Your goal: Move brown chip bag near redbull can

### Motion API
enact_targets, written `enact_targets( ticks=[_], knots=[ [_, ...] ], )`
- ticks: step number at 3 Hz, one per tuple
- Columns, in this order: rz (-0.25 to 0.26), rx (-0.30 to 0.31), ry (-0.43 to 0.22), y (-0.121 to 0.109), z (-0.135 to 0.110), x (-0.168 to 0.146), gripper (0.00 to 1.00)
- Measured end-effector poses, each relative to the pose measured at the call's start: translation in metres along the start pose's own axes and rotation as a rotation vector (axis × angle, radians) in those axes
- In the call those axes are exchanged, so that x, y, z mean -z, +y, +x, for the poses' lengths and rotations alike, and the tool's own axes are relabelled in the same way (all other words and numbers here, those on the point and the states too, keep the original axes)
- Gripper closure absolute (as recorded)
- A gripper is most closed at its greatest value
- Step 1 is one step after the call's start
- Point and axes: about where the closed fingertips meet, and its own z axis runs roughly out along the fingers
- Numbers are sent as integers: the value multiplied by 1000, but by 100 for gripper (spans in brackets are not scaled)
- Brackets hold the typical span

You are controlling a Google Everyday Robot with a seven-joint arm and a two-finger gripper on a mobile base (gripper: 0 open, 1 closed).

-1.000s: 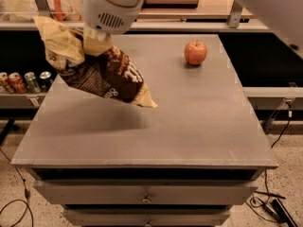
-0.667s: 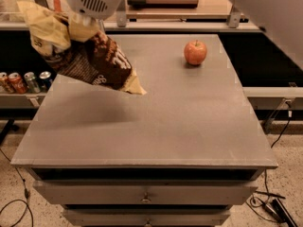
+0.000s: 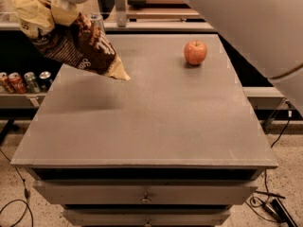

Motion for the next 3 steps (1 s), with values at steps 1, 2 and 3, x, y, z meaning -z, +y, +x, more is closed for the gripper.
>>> enact_targets(
  ticks=[1, 2, 3],
  knots=[
    [17, -8, 36, -7, 13, -3, 100],
    [48, -14, 108, -24, 39, -8, 100],
    [78, -17, 187, -43, 67, -18, 100]
  ],
)
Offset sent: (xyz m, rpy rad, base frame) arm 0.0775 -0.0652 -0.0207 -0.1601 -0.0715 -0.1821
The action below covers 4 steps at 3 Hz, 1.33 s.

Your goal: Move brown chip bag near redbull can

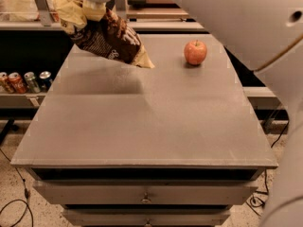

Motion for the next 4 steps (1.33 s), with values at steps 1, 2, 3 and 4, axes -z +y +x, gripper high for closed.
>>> enact_targets(
  ticks=[1, 2, 3, 4],
  knots=[
    [21, -16, 78, -16, 27, -24, 100],
    [10, -14, 151, -16, 45, -46, 100],
    [-24, 6, 233, -5, 59, -66, 100],
    [-71, 19, 265, 14, 62, -84, 100]
  ],
)
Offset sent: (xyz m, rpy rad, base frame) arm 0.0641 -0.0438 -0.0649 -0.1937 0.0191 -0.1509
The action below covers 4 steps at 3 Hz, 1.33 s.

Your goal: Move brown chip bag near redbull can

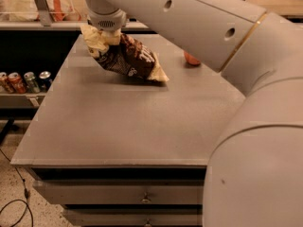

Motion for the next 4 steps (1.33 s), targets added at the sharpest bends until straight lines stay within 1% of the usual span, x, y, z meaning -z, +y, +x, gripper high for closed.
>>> enact_targets(
  ticks=[1, 3, 4],
  knots=[
    [-49, -10, -52, 20, -15, -18, 81],
    [-141, -61, -237, 54, -55, -39, 35],
    [-161, -92, -307, 62, -65, -40, 12]
  ],
)
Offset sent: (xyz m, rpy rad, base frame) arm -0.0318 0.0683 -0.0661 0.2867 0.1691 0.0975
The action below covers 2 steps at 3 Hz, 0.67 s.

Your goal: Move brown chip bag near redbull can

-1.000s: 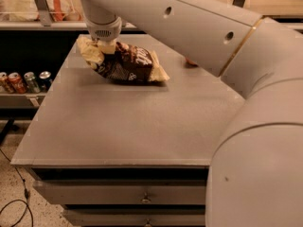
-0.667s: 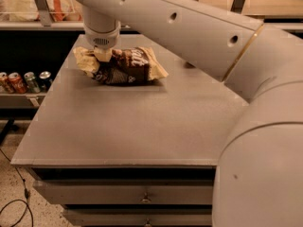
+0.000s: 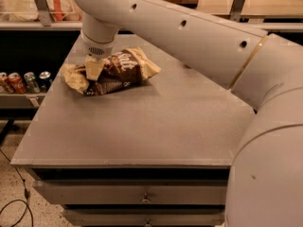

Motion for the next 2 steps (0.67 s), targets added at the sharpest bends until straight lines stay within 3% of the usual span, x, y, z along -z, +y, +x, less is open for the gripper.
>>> enact_targets(
  ticks=[1, 2],
  knots=[
    [2, -19, -37, 3, -3, 4, 0],
    [24, -37, -49, 1, 1, 15, 0]
  ],
)
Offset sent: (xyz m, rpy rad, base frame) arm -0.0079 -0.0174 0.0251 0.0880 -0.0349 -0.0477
